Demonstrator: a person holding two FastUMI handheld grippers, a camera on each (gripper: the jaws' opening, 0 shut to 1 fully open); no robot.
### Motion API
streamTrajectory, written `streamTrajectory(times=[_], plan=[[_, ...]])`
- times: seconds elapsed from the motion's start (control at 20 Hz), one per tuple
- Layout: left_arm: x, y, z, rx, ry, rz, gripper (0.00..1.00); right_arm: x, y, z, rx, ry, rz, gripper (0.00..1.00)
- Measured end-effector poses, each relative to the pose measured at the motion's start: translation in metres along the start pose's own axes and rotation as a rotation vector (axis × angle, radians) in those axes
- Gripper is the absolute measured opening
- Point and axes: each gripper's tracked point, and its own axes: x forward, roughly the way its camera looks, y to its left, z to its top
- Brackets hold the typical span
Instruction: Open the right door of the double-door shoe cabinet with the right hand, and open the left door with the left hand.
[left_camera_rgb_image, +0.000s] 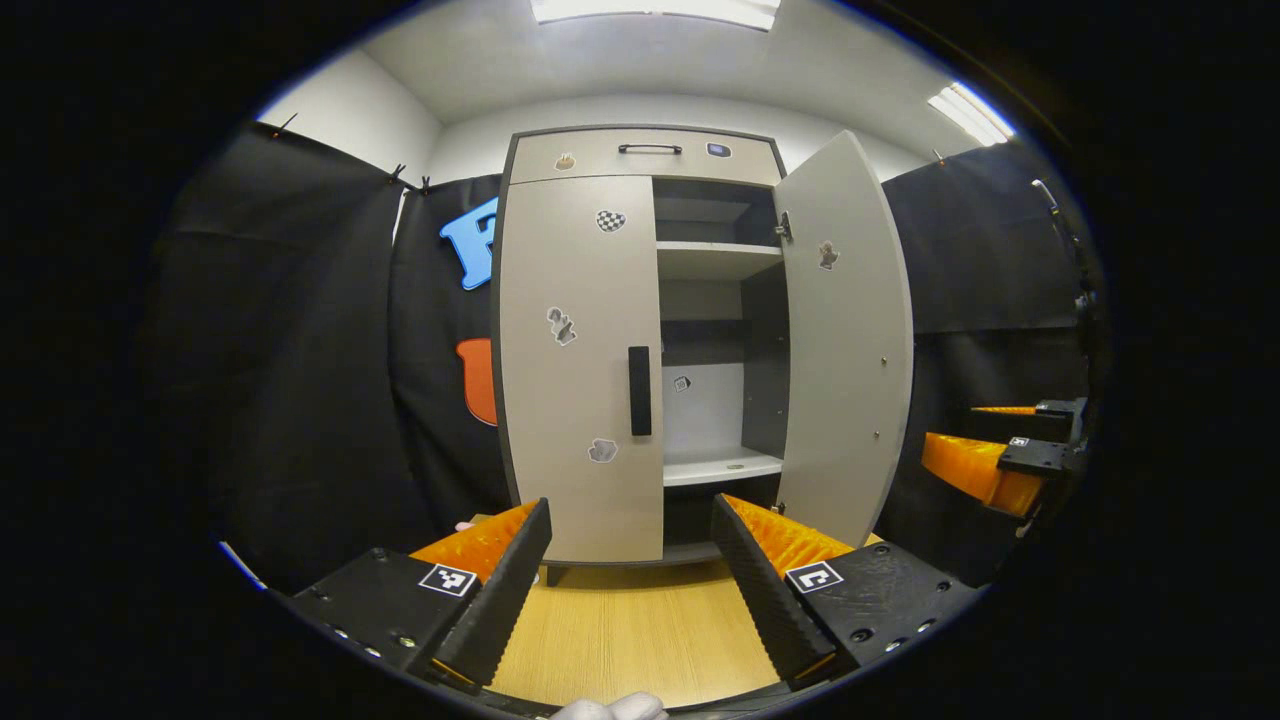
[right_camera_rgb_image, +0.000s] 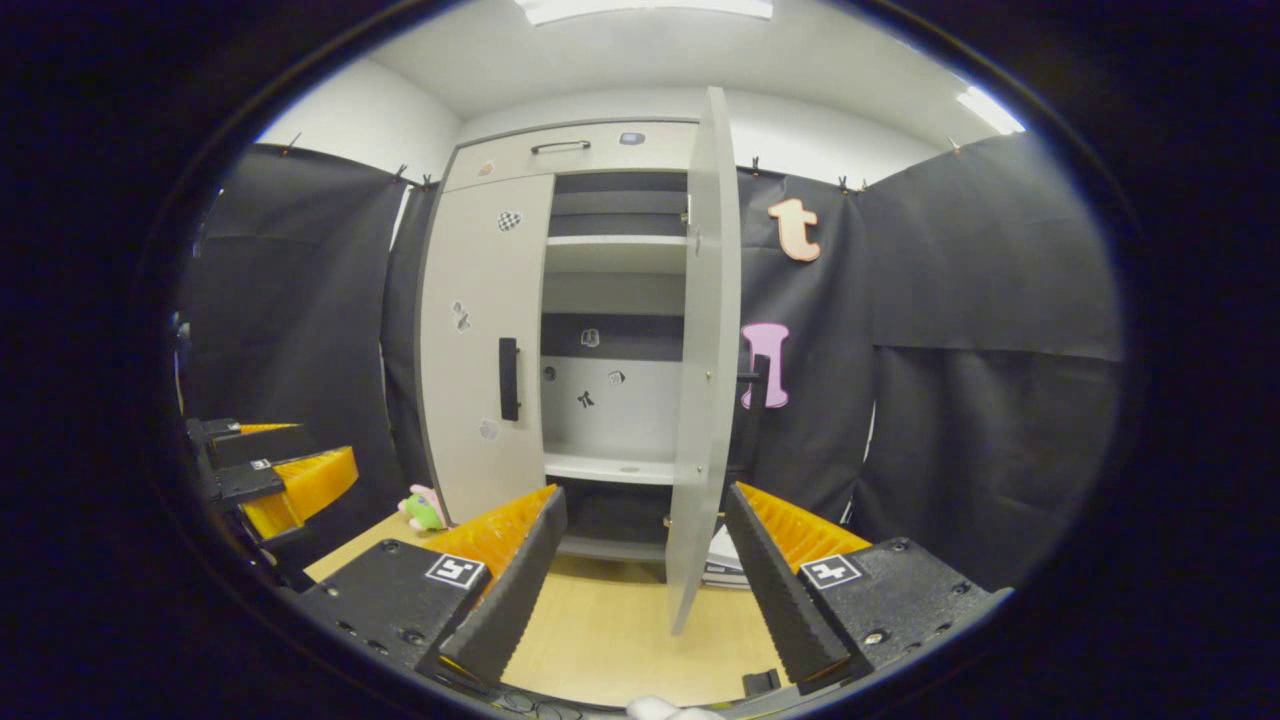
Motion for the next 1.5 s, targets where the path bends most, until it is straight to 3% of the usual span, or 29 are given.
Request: streamTrajectory(times=[0.4, 0.8, 1.25, 1.3, 1.35, 1.5], plan=[[0.089, 0.009, 0.03, -0.007, -0.053, 0.003, 0.96, -0.01, -0.015, 0.019, -0.013, -0.019, -0.063, 0.99], [0.198, -0.01, 0.046, -0.002, -0.071, -0.023, 0.96, -0.01, -0.039, 0.02, -0.004, 0.006, -0.139, 0.99], [0.295, 0.006, 0.023, 0.001, -0.013, 0.044, 0.96, 0.003, -0.035, 0.021, -0.04, 0.024, -0.137, 0.99], [0.3, 0.006, 0.022, -0.008, -0.007, 0.041, 0.89, 0.005, -0.035, 0.021, -0.043, 0.026, -0.132, 0.99], [0.305, 0.004, 0.021, -0.013, -0.002, 0.035, 0.96, 0.006, -0.034, 0.02, -0.046, 0.026, -0.125, 0.99], [0.313, 0.003, 0.022, -0.002, -0.006, 0.038, 0.96, 0.009, -0.033, 0.019, -0.057, 0.028, -0.118, 0.98]])
